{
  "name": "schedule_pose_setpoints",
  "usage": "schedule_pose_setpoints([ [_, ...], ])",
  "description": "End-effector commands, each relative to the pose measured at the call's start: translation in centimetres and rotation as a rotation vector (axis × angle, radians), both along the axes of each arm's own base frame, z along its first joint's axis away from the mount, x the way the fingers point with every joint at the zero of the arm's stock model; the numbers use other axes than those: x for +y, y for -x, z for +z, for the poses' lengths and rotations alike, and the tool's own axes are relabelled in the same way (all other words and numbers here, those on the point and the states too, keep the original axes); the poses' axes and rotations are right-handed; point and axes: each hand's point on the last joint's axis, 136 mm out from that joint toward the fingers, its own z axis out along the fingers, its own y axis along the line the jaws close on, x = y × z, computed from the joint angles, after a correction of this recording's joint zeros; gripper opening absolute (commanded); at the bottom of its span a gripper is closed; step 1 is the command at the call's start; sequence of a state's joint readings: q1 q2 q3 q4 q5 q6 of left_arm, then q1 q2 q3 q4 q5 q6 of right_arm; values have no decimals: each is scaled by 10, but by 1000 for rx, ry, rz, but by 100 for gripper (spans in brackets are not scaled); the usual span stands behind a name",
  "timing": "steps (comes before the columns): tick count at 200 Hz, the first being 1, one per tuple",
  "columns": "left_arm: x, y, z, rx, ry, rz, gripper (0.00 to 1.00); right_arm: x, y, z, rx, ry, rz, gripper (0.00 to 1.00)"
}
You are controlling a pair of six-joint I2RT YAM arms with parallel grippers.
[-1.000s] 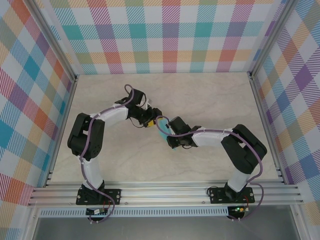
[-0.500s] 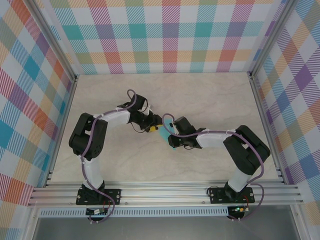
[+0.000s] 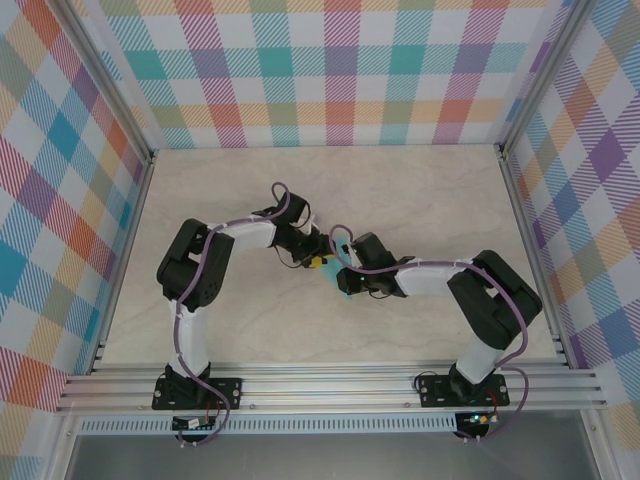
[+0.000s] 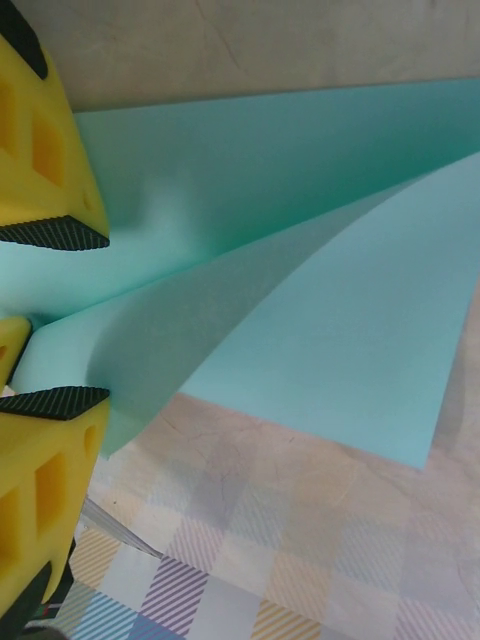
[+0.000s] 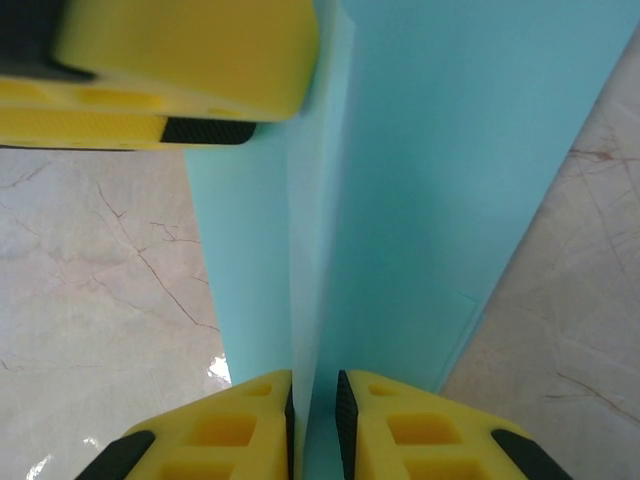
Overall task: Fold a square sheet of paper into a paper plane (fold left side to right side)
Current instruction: Fourth fold the wing at the center of the table.
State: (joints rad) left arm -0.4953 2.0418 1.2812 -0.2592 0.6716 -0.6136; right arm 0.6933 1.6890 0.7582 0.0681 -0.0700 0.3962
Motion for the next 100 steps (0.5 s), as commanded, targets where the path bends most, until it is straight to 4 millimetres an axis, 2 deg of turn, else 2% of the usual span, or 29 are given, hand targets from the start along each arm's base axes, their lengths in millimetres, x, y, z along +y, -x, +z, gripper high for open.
schedule_pose_setpoints([
  [1,-6,-1,-2,-1,0,-17,42,-19,20,-25,102,57,-17,20],
  [16,-3,6,-8,31,-21,-20,43,-18,20,-25,103,50,-15,20],
  [100,-1,8,-15,40,-40,-16,44,-14,18,-18,106,15,-6,25],
])
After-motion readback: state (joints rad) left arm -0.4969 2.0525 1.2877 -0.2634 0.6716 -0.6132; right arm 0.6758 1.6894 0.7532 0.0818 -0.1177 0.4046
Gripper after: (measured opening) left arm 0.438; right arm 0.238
